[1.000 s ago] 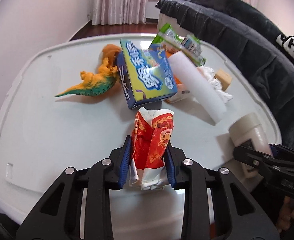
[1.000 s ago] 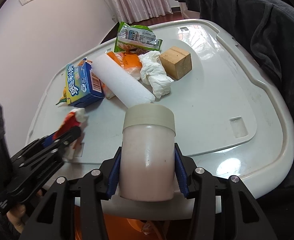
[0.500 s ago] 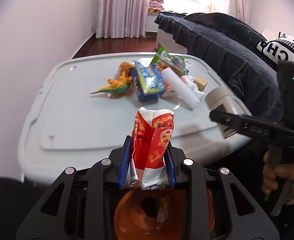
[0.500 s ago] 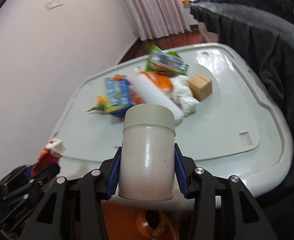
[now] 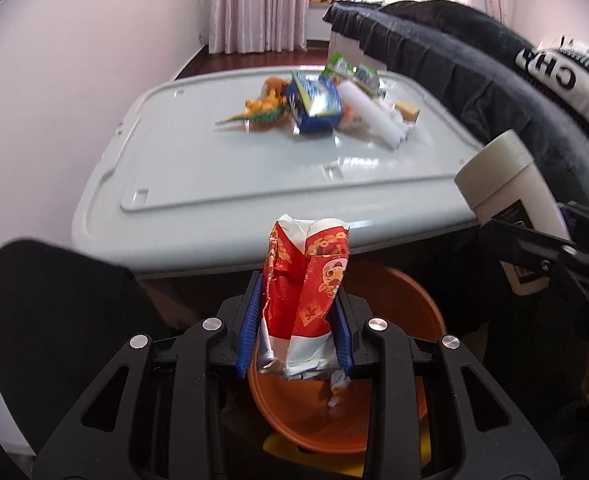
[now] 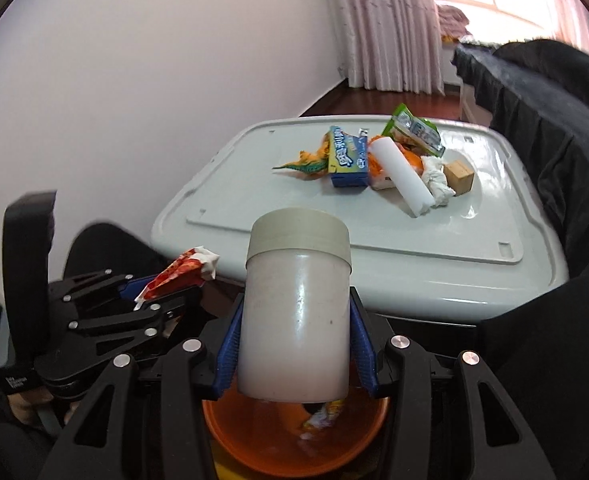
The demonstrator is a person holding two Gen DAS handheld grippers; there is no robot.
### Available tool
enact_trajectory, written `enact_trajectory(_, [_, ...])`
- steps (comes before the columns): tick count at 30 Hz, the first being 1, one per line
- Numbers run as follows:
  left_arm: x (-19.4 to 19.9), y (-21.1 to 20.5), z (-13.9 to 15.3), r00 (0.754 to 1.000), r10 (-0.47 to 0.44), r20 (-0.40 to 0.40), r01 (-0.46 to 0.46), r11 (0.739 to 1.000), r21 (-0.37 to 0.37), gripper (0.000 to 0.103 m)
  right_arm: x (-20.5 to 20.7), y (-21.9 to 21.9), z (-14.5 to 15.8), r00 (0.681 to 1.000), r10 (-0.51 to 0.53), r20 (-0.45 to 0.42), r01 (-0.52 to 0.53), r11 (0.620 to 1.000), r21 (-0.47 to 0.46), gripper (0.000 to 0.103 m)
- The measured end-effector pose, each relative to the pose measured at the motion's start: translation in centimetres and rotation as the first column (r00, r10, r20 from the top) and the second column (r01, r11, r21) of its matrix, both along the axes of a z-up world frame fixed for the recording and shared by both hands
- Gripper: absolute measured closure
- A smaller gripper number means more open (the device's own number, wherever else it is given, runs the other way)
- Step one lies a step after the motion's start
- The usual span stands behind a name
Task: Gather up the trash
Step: 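Carry the jar and wrapper over the bucket and open both tools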
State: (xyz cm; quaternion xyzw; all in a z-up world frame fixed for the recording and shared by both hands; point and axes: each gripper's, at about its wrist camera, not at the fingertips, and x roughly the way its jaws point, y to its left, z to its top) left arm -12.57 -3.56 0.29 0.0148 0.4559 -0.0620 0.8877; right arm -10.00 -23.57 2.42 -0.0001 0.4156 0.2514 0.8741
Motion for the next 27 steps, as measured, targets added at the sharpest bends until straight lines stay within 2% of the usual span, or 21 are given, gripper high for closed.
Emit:
enact_trajectory(4, [0.1, -0.3, -0.7, 1.0, -0.005, -0.024, 0.005, 1.0, 0.012, 0.072, -0.5, 0.3, -1.9, 0.998, -0.005, -0.07, 0.005, 1.0, -0.012, 0.055])
enact_trajectory(12, [0.5, -0.5, -2.0, 0.997, -0.012, -0.081, 0.012, 1.0, 0.004, 0.072, -0.3, 0.3, -2.9, 0.993, -0.004, -0.117, 0.003, 1.0, -0.009, 0.055])
enact_trajectory(27, [0.8, -0.6, -2.3, 0.994, -0.012, -0.105, 0.012, 1.0, -0.001, 0.072, -0.3, 0.1, -3.2, 0.991, -0.01, -0.137, 0.01, 1.0, -0.002, 0.055])
